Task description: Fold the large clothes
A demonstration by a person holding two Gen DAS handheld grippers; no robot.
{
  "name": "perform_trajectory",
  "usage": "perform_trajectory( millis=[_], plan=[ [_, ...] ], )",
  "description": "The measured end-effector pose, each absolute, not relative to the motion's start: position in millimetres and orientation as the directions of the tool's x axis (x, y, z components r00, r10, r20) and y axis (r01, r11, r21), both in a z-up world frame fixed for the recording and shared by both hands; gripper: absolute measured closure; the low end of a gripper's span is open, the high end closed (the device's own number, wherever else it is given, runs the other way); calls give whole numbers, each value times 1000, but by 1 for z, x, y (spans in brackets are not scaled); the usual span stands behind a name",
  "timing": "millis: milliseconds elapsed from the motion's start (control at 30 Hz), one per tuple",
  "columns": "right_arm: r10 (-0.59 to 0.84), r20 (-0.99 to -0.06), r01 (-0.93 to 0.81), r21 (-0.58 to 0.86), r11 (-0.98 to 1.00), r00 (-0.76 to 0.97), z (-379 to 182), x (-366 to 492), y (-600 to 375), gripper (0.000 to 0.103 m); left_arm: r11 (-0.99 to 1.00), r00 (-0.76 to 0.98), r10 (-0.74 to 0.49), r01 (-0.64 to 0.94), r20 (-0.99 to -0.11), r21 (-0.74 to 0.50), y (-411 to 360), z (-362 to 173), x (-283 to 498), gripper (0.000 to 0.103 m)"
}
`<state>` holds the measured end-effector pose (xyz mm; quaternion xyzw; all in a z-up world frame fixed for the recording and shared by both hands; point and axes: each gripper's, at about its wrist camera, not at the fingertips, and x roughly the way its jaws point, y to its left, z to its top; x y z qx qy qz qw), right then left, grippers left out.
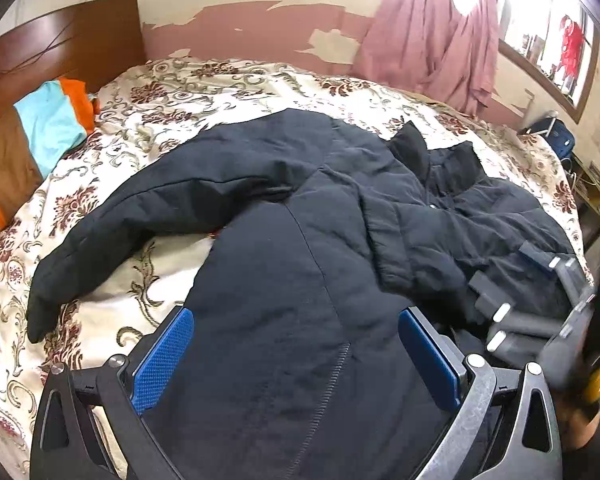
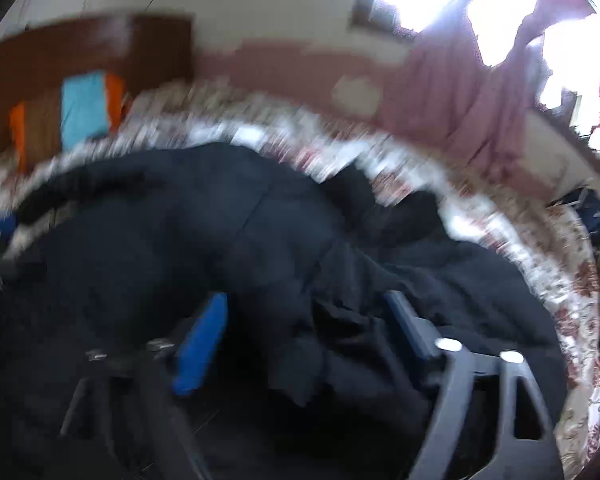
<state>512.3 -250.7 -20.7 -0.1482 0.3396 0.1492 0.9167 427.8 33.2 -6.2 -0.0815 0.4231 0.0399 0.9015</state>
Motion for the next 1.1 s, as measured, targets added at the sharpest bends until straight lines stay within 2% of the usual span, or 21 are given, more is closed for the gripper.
perform_trajectory(
  millis=[67,200,367,467,600,700,867,1100],
  plan=[
    [177,-680,-389,-172,905,712,-25,508,-248,23,985,643,7,-134,-766,-104,32,-9,429,0],
    [146,-595,-303,-172,937,790,5,480,-298,23,994,658,30,-100,-753,-47,9,-9,438,0],
    [-82,-512,-39,-221,975,855,30,484,-399,23,998,701,67,-48,-710,47,-39,-5,457,0],
    [-167,-542,105,-143,984,824,27,494,-466,23,994,733,91,-23,-674,110,-71,-10,473,0],
    [-136,-598,138,-43,989,790,1,504,-514,24,985,731,111,12,-673,175,-104,-27,497,0],
    [-89,-631,108,-8,994,771,-24,509,-523,34,977,711,123,37,-692,211,-120,-44,510,0],
    [-71,-663,100,6,995,745,-57,527,-519,34,961,659,149,78,-737,265,-131,-81,521,0],
    [-38,-685,96,48,994,728,-78,534,-519,30,952,671,174,72,-721,297,-139,-93,518,0]
  ],
)
